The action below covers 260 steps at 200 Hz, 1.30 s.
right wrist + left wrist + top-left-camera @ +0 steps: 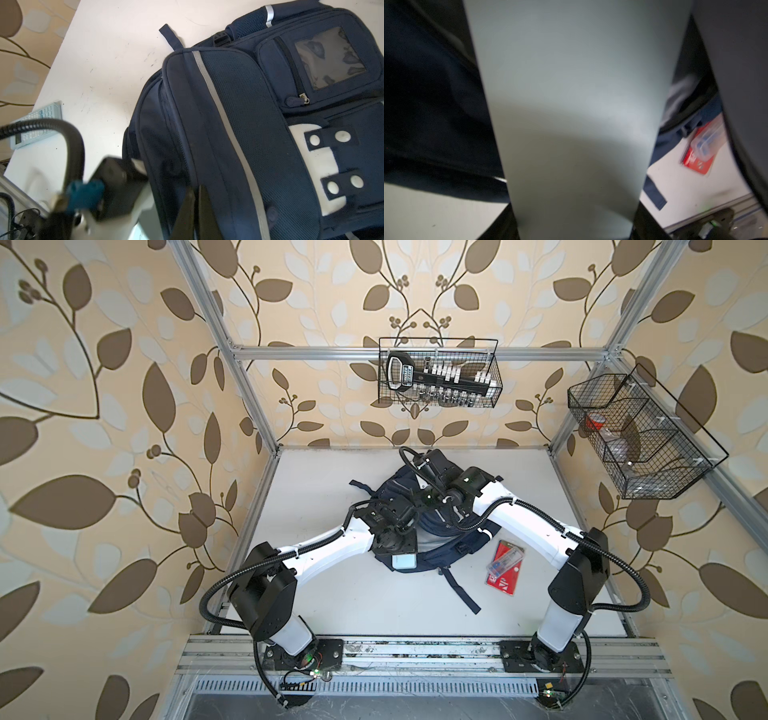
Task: Pack the student bag
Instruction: 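Push the ruler down into the main compartment with the left gripper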
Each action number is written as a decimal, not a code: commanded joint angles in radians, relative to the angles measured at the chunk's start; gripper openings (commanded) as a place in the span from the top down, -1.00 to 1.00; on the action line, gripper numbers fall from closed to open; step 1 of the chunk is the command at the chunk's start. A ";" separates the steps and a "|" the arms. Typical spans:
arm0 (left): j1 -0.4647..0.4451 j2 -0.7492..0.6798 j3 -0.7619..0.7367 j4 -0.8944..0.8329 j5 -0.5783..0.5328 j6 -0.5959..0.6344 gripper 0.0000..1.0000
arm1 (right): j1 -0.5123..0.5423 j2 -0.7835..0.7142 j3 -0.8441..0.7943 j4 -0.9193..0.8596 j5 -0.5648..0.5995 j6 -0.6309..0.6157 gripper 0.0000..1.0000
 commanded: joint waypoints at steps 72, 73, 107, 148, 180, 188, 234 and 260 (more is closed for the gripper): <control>0.036 0.226 0.182 0.337 0.063 -0.180 -0.97 | 0.054 -0.130 -0.121 0.082 -0.077 0.101 1.00; 0.036 0.224 0.182 0.337 0.062 -0.180 -0.97 | 0.051 -0.131 -0.123 0.083 -0.076 0.101 1.00; 0.035 0.142 0.110 0.293 0.006 -0.180 -0.98 | 0.014 -0.151 -0.163 0.108 -0.093 0.100 1.00; 0.036 0.026 -0.012 0.330 0.007 -0.297 -0.98 | 0.007 -0.164 -0.191 0.127 -0.110 0.101 1.00; 0.034 -0.086 -0.160 0.347 0.029 -0.379 -0.62 | -0.004 -0.174 -0.204 0.137 -0.116 0.099 1.00; 0.031 -0.123 -0.193 0.335 0.030 -0.376 -0.49 | -0.008 -0.170 -0.201 0.137 -0.118 0.097 1.00; -0.026 -0.333 -0.284 0.155 -0.001 -0.302 0.02 | -0.018 -0.136 -0.188 0.144 -0.135 0.090 1.00; -0.073 -0.426 -0.394 0.175 0.014 -0.300 1.00 | -0.018 -0.129 -0.188 0.160 -0.160 0.102 1.00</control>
